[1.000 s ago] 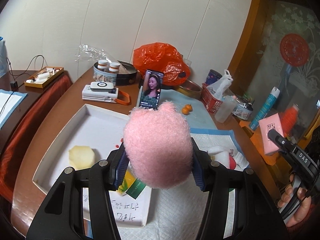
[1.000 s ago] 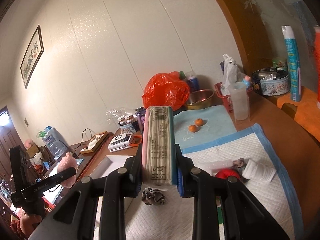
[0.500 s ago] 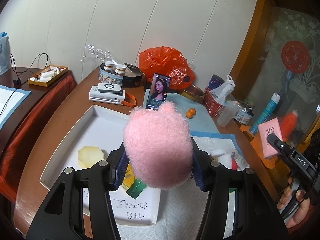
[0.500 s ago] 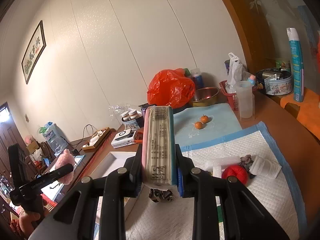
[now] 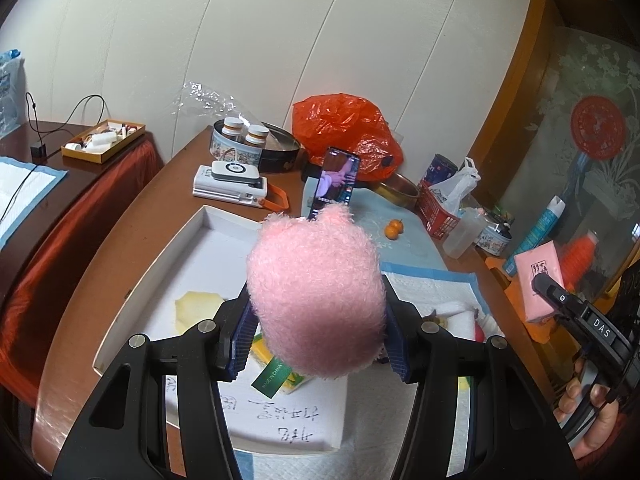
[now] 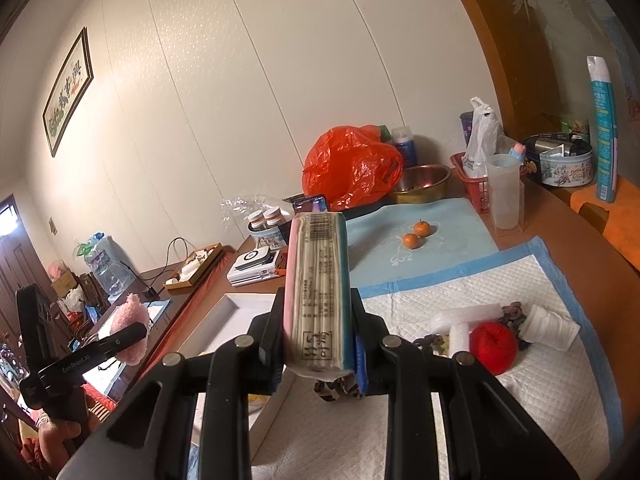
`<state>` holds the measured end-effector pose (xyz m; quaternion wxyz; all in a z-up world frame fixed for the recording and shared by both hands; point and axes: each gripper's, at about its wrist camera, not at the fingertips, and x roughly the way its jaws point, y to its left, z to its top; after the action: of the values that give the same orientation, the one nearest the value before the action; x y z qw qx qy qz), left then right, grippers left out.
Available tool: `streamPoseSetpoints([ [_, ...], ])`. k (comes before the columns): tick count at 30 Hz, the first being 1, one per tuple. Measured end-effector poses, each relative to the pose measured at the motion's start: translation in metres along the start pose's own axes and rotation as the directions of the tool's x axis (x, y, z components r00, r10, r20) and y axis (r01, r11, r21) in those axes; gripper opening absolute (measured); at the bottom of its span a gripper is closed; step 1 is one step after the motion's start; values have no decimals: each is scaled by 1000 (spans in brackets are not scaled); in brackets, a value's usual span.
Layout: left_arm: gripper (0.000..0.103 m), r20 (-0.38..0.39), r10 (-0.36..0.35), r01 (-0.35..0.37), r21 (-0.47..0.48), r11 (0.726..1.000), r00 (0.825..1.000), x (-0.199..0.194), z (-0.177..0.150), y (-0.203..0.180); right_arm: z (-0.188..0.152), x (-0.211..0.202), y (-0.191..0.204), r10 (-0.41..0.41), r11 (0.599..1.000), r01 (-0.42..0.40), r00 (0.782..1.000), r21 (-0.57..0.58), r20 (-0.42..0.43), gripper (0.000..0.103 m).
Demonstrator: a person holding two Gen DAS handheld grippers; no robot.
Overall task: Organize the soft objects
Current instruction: 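Carry the pink ball and pink box into the white tray and release both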
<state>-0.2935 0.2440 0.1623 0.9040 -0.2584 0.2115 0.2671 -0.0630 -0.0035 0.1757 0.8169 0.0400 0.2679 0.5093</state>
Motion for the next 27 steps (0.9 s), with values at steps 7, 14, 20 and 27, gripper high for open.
streamPoseSetpoints([
  [7,55,0,6,-6,-5,1000,1000,-1,4,16,-2,8,11,3,1000,-3,1000,0,-3,26],
  [14,55,-10,21,-21,-3,1000,1000,-1,8,35,-6,22,27,15,1000,-15,1000,5,-15,26],
  [20,55,-53,38,-37,8,999,998,12,9,53,-15,51,35,43,999,-41,996,28,-76,26],
  [27,55,-135,55,-47,64,997,989,60,17,63,-29,122,62,84,996,-86,966,2,-245,26],
])
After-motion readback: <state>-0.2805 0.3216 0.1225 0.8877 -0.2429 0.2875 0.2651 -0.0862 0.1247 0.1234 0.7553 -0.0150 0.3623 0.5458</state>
